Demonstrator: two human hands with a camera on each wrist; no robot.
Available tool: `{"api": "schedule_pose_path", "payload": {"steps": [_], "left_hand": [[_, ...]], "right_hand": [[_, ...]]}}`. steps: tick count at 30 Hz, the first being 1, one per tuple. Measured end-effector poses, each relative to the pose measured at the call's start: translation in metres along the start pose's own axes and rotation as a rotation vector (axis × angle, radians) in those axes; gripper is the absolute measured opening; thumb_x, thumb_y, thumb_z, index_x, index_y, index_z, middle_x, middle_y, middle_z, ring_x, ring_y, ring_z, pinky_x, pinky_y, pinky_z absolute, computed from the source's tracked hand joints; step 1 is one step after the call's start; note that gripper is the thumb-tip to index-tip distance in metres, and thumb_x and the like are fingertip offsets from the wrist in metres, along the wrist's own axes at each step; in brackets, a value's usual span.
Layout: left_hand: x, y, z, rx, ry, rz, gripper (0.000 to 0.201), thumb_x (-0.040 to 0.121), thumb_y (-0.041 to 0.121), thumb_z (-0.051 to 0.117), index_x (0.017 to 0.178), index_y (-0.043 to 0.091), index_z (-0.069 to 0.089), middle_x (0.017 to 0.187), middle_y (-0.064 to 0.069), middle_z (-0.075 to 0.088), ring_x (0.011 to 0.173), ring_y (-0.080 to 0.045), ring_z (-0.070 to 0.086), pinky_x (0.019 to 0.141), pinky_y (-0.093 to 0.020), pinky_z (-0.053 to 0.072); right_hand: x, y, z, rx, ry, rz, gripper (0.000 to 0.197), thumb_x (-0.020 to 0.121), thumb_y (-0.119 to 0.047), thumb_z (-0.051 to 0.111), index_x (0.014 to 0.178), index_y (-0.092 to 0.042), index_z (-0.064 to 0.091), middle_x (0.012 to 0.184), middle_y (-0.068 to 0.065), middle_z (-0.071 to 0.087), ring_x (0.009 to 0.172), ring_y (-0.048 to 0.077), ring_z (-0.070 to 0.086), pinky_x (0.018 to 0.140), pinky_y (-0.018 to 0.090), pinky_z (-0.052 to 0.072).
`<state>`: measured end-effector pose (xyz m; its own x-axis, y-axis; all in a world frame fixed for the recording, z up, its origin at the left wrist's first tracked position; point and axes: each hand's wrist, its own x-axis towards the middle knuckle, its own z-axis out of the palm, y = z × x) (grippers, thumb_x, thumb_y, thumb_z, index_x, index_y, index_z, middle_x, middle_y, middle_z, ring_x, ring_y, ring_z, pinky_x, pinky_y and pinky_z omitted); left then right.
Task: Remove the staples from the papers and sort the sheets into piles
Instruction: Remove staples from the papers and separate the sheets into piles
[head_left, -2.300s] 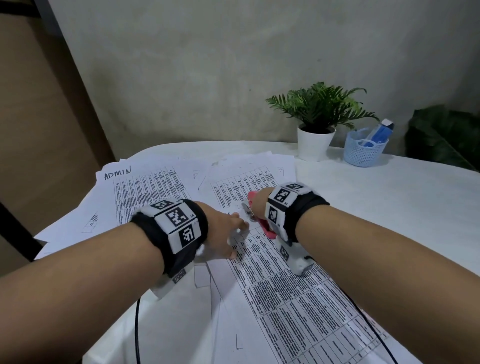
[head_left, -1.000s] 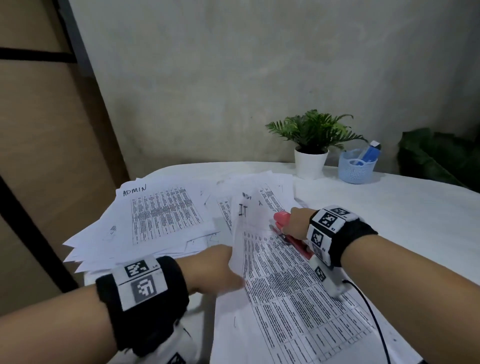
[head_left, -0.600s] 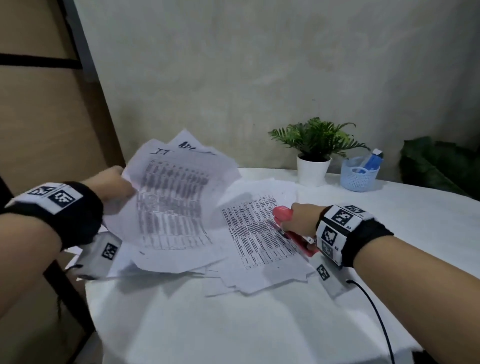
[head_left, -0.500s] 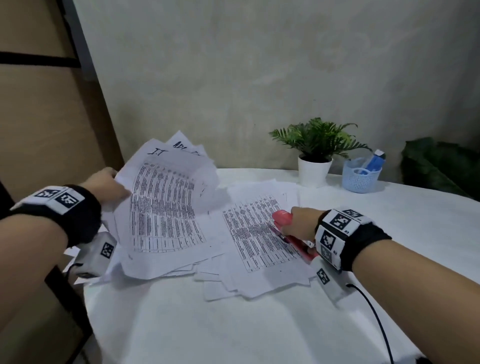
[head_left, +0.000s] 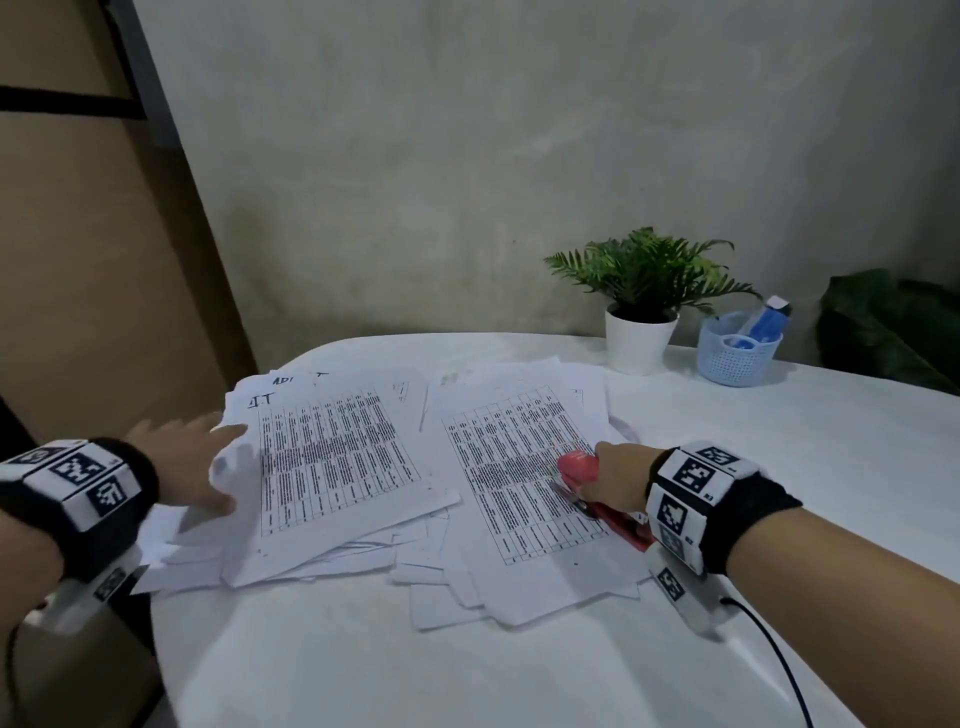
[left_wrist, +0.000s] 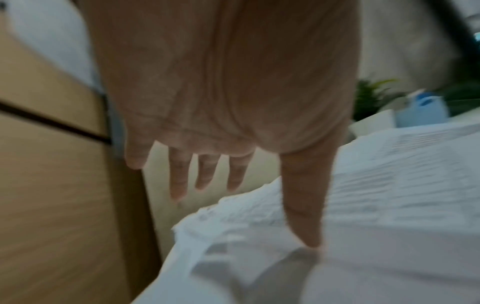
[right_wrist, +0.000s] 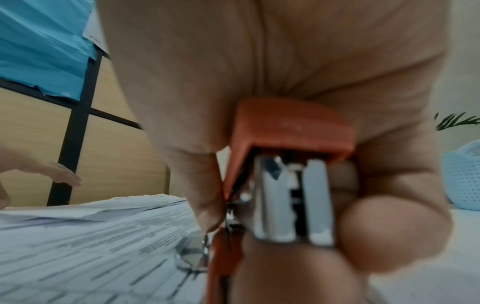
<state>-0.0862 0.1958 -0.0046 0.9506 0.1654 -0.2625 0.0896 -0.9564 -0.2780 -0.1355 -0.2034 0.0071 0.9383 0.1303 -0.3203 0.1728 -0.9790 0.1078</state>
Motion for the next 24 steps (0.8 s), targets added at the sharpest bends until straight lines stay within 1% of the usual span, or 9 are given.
{"api": "schedule_pose_path", "payload": {"steps": [2,4,7,11,14,17,19,21,24], "left_hand": [[-0.019,0.015,-0.018,0.063,0.07,0.056,0.071,0.085,0.059,0.052,0.146,0.035,0.024,0.155,0.005,0.025,0.138,-0.018,0.033,0.112,-0.037,0.027],[-0.026,0.039,-0.035,0.001,0.119,0.163,0.045,0.09,0.049,0.052,0.131,0.032,0.045,0.14,0.007,0.047,0.123,-0.015,0.048,0.102,-0.027,0.036],[-0.03,0.097,-0.056,-0.149,0.177,0.284,0.028,0.092,0.043,0.054,0.113,0.026,0.06,0.12,0.01,0.06,0.107,-0.012,0.054,0.088,-0.021,0.036],[-0.014,0.166,-0.07,-0.278,0.07,0.408,0.031,0.093,0.035,0.054,0.117,0.017,0.063,0.121,0.001,0.063,0.112,-0.018,0.055,0.094,-0.024,0.038],[-0.002,0.201,-0.073,-0.294,0.081,0.472,0.03,0.094,0.033,0.052,0.118,0.017,0.062,0.122,-0.001,0.063,0.112,-0.018,0.056,0.098,-0.029,0.041],[0.017,0.219,-0.068,-0.186,0.035,0.392,0.042,0.096,0.039,0.046,0.12,0.008,0.06,0.123,-0.008,0.062,0.112,-0.024,0.057,0.095,-0.031,0.043],[0.027,0.22,-0.063,-0.126,-0.006,0.292,0.053,0.094,0.05,0.044,0.116,0.005,0.062,0.111,-0.009,0.064,0.102,-0.025,0.06,0.089,-0.033,0.046],[0.035,0.218,-0.061,-0.137,0.02,0.222,0.052,0.093,0.052,0.044,0.109,0.005,0.063,0.096,-0.006,0.061,0.088,-0.024,0.058,0.08,-0.03,0.045],[0.048,0.216,-0.062,-0.181,0.022,0.155,0.052,0.092,0.053,0.047,0.105,0.007,0.065,0.09,-0.006,0.058,0.084,-0.022,0.055,0.08,-0.028,0.044]], "right_hand": [[-0.001,0.002,0.001,0.001,0.005,-0.004,0.033,0.101,-0.028,0.031,0.123,-0.009,0.047,0.121,0.008,0.058,0.113,0.022,0.054,0.102,0.033,0.031],[-0.001,0.003,0.002,-0.005,0.012,-0.005,0.033,0.101,-0.03,0.031,0.123,-0.01,0.047,0.122,0.009,0.058,0.114,0.022,0.053,0.102,0.034,0.032],[0.0,0.006,0.006,0.032,0.003,0.008,0.037,0.1,-0.033,0.033,0.124,-0.008,0.047,0.122,0.008,0.058,0.113,0.022,0.054,0.099,0.034,0.038],[0.004,0.011,0.013,0.172,0.003,0.093,0.041,0.095,-0.039,0.042,0.123,-0.009,0.047,0.113,0.005,0.059,0.1,0.02,0.054,0.097,0.032,0.039],[0.009,0.017,0.018,0.271,0.021,0.113,0.041,0.091,-0.034,0.052,0.122,-0.008,0.052,0.118,0.009,0.059,0.108,0.026,0.057,0.089,0.033,0.044],[0.011,0.02,0.019,0.247,0.002,0.094,0.04,0.093,-0.034,0.048,0.124,-0.008,0.049,0.112,0.008,0.058,0.111,0.024,0.055,0.094,0.033,0.041],[0.011,0.021,0.017,0.213,-0.015,0.06,0.036,0.096,-0.033,0.04,0.122,-0.009,0.048,0.102,0.004,0.057,0.105,0.02,0.056,0.099,0.034,0.037],[0.012,0.024,0.015,0.221,-0.01,0.03,0.034,0.098,-0.03,0.038,0.123,-0.009,0.047,0.112,0.007,0.058,0.105,0.022,0.057,0.097,0.034,0.041],[0.016,0.03,0.017,0.197,-0.018,0.005,0.034,0.101,-0.026,0.032,0.129,-0.008,0.038,0.125,0.01,0.052,0.107,0.023,0.055,0.099,0.035,0.041]]}}
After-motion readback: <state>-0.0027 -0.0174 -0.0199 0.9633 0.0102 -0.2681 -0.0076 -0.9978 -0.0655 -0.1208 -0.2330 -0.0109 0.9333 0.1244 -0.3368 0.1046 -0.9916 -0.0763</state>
